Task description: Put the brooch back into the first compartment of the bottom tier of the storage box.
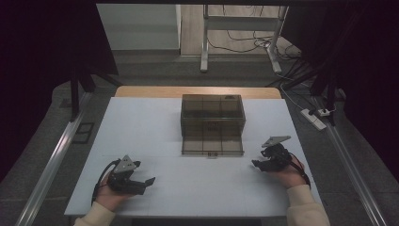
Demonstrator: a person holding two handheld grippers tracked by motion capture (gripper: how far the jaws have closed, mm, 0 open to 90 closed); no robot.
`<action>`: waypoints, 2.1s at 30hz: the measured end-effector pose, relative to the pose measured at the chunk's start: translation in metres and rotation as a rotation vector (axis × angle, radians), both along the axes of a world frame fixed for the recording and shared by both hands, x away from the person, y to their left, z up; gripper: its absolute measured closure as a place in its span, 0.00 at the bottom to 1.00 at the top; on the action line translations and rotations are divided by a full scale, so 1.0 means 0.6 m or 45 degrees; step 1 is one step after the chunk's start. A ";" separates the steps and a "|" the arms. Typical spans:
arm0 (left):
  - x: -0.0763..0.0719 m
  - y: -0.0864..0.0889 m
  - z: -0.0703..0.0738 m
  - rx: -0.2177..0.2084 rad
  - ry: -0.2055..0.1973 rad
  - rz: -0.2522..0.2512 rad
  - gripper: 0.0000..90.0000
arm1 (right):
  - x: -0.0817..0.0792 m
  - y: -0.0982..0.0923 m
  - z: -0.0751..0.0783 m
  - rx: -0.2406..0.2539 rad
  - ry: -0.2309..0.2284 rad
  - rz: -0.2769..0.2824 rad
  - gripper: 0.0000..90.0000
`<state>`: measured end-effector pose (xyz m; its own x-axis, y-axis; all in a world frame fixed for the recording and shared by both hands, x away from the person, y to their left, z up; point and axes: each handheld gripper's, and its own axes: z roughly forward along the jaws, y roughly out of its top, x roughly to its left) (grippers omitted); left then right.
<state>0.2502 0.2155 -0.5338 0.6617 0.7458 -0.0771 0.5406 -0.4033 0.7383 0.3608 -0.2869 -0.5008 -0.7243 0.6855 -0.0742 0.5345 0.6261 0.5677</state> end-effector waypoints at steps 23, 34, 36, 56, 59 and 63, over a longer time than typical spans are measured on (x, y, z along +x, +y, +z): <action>0.000 -0.002 -0.002 0.013 0.013 -0.013 0.13 | 0.006 0.003 -0.002 -0.040 0.092 0.013 0.75; 0.000 -0.002 -0.002 0.013 0.014 -0.014 0.13 | 0.006 -0.001 0.003 -0.058 0.087 0.001 0.91; 0.000 -0.002 -0.002 0.013 0.014 -0.013 0.13 | 0.007 -0.005 0.001 -0.032 0.092 -0.007 0.91; 0.000 -0.001 -0.002 0.009 0.009 -0.008 0.13 | 0.003 -0.018 0.031 0.140 0.000 -0.042 0.91; 0.000 -0.001 -0.002 0.009 0.010 -0.008 0.13 | 0.000 -0.012 0.038 0.186 -0.026 -0.037 0.91; 0.000 -0.002 -0.002 0.010 0.010 -0.008 0.13 | -0.004 -0.003 0.047 0.220 -0.067 -0.007 0.91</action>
